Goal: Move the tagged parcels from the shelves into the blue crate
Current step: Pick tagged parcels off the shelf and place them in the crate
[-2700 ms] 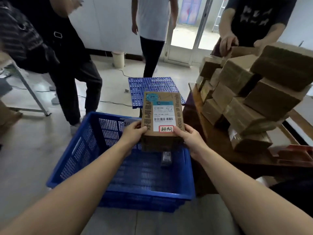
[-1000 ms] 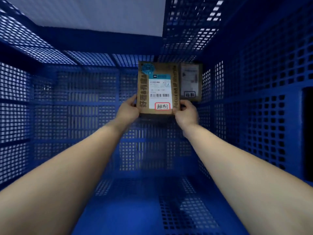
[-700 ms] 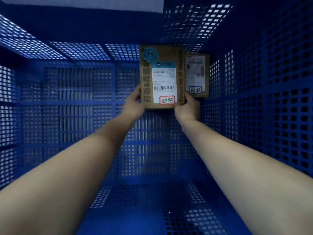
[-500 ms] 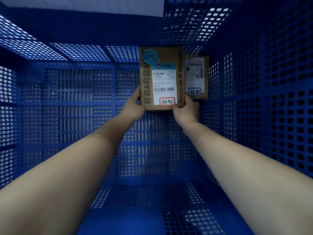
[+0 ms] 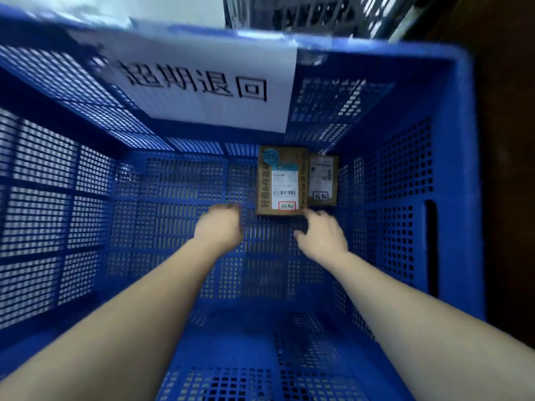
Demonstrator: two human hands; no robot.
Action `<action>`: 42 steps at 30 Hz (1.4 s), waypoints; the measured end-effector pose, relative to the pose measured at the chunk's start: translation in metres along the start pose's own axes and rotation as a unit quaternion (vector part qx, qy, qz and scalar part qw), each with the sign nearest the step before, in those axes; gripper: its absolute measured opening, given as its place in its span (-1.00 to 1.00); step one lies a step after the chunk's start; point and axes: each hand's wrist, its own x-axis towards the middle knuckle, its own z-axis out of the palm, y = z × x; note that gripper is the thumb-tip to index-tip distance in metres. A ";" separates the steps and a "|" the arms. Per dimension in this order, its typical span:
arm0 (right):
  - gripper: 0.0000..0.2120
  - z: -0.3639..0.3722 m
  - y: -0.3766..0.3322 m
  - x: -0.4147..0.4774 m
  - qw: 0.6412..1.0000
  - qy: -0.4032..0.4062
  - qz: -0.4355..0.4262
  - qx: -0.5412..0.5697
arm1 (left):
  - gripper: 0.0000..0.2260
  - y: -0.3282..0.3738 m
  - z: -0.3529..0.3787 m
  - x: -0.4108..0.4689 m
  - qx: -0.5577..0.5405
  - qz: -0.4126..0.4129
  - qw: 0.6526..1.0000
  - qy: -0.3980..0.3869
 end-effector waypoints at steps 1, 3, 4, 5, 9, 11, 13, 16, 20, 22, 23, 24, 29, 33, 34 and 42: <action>-0.50 -0.010 -0.007 -0.011 1.000 -0.001 -0.010 -0.014 | -0.61 0.001 -0.009 -0.012 0.022 0.008 1.000 0.011; -0.51 -0.035 -0.021 -0.038 0.999 0.004 -0.038 -0.039 | -0.57 0.004 -0.031 -0.039 0.059 0.021 0.998 0.032; -0.51 -0.047 -0.028 -0.051 0.998 0.010 -0.051 -0.047 | -0.56 0.005 -0.043 -0.052 0.068 0.029 0.996 0.040; -0.52 -0.059 -0.034 -0.065 0.996 0.019 -0.062 -0.053 | -0.57 0.005 -0.055 -0.066 0.074 0.037 0.995 0.048; -0.56 -0.105 -0.054 -0.116 0.991 0.060 -0.089 -0.074 | -0.64 0.009 -0.101 -0.120 0.108 0.056 0.989 0.087; -0.54 -0.124 -0.062 -0.140 0.990 0.067 -0.093 -0.084 | -0.63 0.011 -0.122 -0.147 0.116 0.061 0.985 0.110; -0.52 -0.140 -0.069 -0.163 0.988 0.077 -0.096 -0.096 | -0.61 0.012 -0.139 -0.171 0.121 0.065 0.982 0.130; -0.52 -0.158 -0.078 -0.200 0.986 0.089 -0.093 -0.106 | -0.61 0.010 -0.160 -0.205 0.122 0.083 0.978 0.150; -0.54 -0.166 -0.091 -0.258 0.986 0.108 -0.081 -0.103 | -0.59 0.006 -0.182 -0.252 0.133 0.120 0.969 0.170; -0.53 -0.169 -0.096 -0.289 0.984 0.127 -0.072 -0.099 | -0.58 0.006 -0.193 -0.278 0.151 0.144 0.962 0.177; -0.52 -0.171 -0.098 -0.306 0.983 0.138 -0.065 -0.098 | -0.59 0.007 -0.199 -0.292 0.160 0.155 0.958 0.181; -0.52 -0.173 -0.099 -0.323 0.983 0.148 -0.058 -0.096 | -0.60 0.008 -0.205 -0.306 0.169 0.166 0.953 0.188; -0.48 -0.193 -0.098 -0.407 0.978 0.196 -0.018 -0.073 | -0.67 0.026 -0.231 -0.375 0.216 0.235 0.922 0.219; -0.42 -0.211 -0.081 -0.470 0.973 0.224 0.015 -0.060 | -0.73 0.058 -0.246 -0.422 0.236 0.294 0.900 0.220; -0.40 -0.216 -0.073 -0.484 0.971 0.230 0.022 -0.057 | -0.75 0.069 -0.249 -0.432 0.239 0.307 0.894 0.223; -0.41 -0.242 0.003 -0.599 0.950 0.288 0.113 -0.040 | -0.66 0.170 -0.255 -0.524 0.282 0.405 0.833 0.249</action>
